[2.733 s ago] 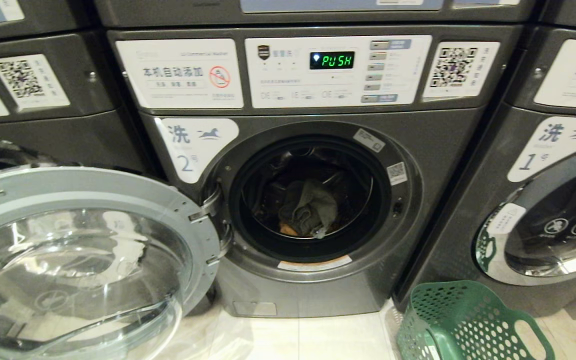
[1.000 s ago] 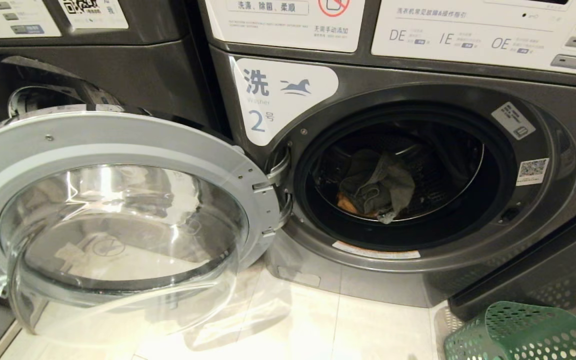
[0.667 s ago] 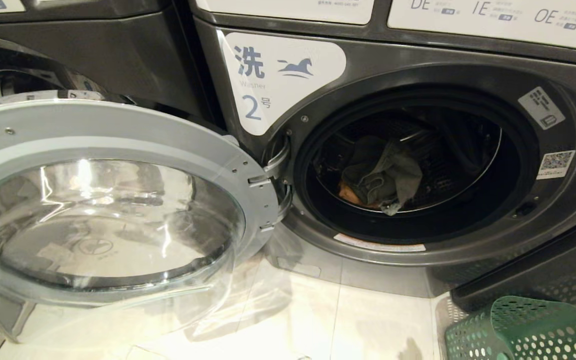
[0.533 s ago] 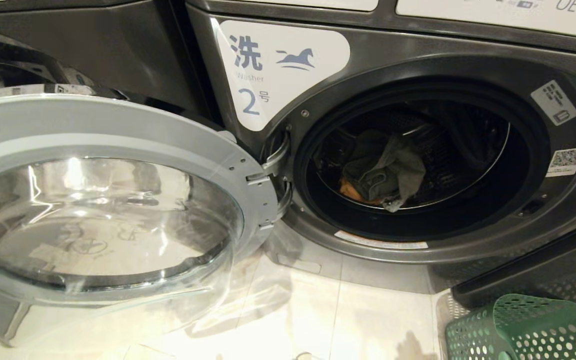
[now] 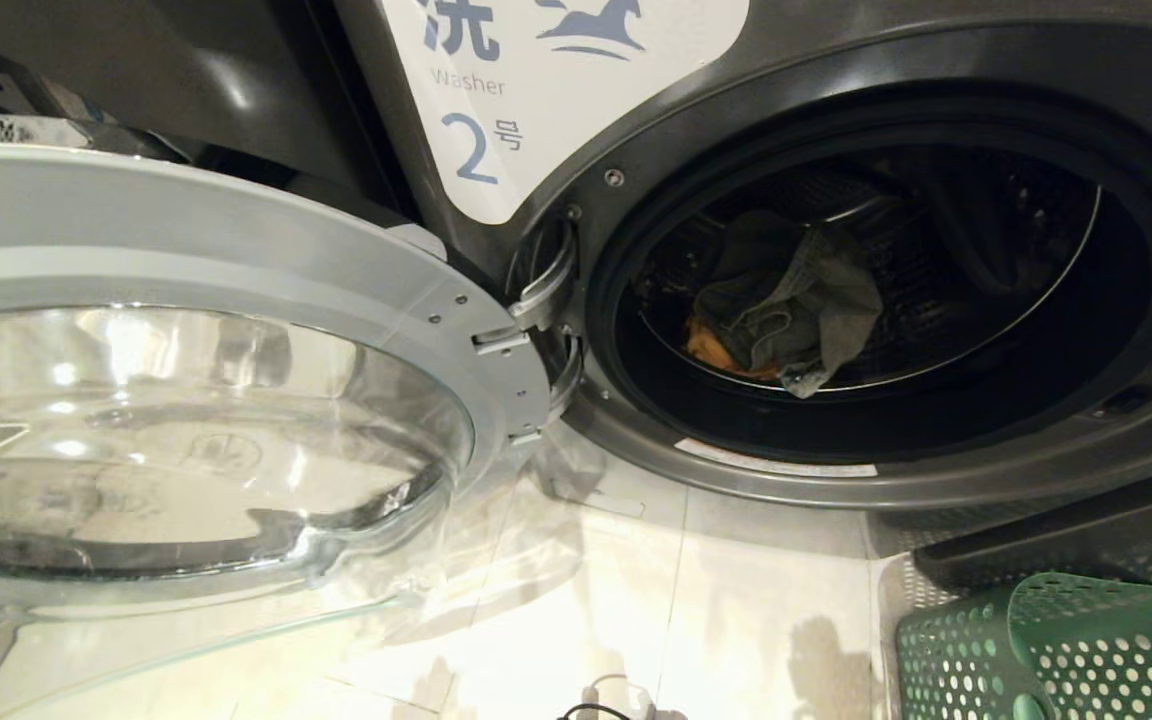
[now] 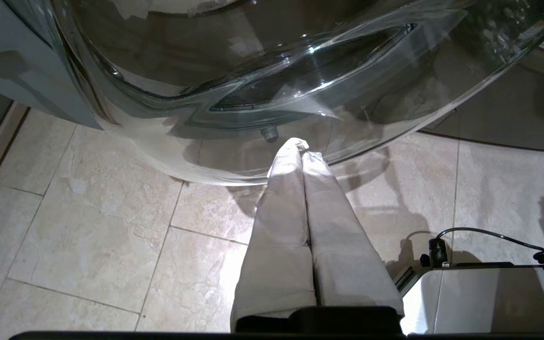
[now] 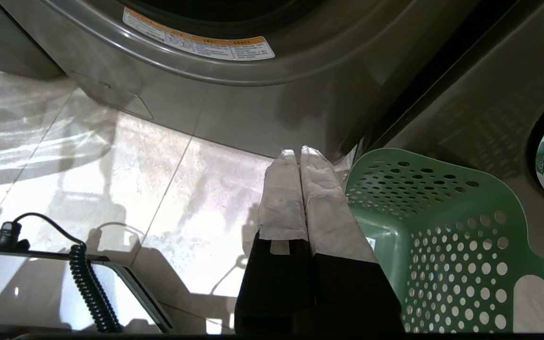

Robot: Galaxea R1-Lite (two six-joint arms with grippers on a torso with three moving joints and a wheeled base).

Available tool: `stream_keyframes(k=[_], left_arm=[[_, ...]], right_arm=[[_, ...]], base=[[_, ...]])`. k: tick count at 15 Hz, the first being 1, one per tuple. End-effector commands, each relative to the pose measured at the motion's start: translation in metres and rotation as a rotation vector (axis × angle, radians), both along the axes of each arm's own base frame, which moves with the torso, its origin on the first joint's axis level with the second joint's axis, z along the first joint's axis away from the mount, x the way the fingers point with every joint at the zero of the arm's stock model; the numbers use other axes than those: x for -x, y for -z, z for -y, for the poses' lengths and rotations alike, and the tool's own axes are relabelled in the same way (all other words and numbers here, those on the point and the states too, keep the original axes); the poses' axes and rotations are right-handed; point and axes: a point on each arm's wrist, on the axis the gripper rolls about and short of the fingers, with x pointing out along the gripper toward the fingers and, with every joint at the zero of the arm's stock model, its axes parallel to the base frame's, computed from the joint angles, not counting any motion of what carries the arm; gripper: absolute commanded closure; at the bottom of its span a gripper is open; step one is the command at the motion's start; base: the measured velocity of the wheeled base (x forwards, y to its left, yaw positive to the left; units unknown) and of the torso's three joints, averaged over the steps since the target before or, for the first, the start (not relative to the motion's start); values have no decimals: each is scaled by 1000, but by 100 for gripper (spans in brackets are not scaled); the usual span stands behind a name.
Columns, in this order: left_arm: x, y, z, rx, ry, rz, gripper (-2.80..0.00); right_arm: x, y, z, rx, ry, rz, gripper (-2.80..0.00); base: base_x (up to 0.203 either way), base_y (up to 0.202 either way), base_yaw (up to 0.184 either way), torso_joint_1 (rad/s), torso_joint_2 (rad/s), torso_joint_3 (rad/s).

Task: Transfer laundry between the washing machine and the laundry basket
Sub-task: Pick a cloth and place it into the basket

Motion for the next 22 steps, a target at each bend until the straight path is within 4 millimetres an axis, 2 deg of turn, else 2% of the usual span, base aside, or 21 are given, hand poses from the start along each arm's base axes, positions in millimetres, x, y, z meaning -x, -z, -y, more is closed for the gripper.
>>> stream_keyframes(k=[1,2,4,5,6,8,10,13,15,20,21,22], left_arm=[[0,0,0,1,0,-3,0],[0,0,0,1,0,-3,0],[0,0,0,-2,2,-3,0],[0,0,0,-2,4,-2,0],[0,0,0,-2,4,-2,0],[0,0,0,1,1,-2,0],[0,0,0,1,1,-2,0],[0,0,0,18,0,-2,0],[0,0,0,18,0,-2,0],[0,0,0,18,0,-2,0],[0,0,0,18,0,-2,0],[0,0,0,18,0,-2,0]], right_arm=[[3,-11,0,14,5,32,0],[8,-29,0,20,7,64,0],[15,-82,0,26,4,70,0],[8,-102,0,26,-5,7,0],[-8,-119,-1,25,-27,-83,0],[-45,-134,-3,12,-118,-267,0],[-80,-128,-5,-15,-223,-458,0],[-120,-111,-13,-43,-344,-675,0],[-141,-102,-23,-30,-420,-712,0],[-216,-79,-46,-15,-432,-678,0],[-228,-75,-50,-13,-429,-656,-203],[-239,-73,-54,-10,-419,-628,-280]], base=[[0,0,0,-2,3,-105],[0,0,0,2,2,-54],[0,0,0,3,4,-16],[0,0,0,0,0,0],[0,0,0,0,0,0],[0,0,0,0,0,0],[0,0,0,0,0,0],[0,0,0,0,0,0],[0,0,0,0,0,0],[0,0,0,0,0,0],[0,0,0,0,0,0],[0,0,0,0,0,0]])
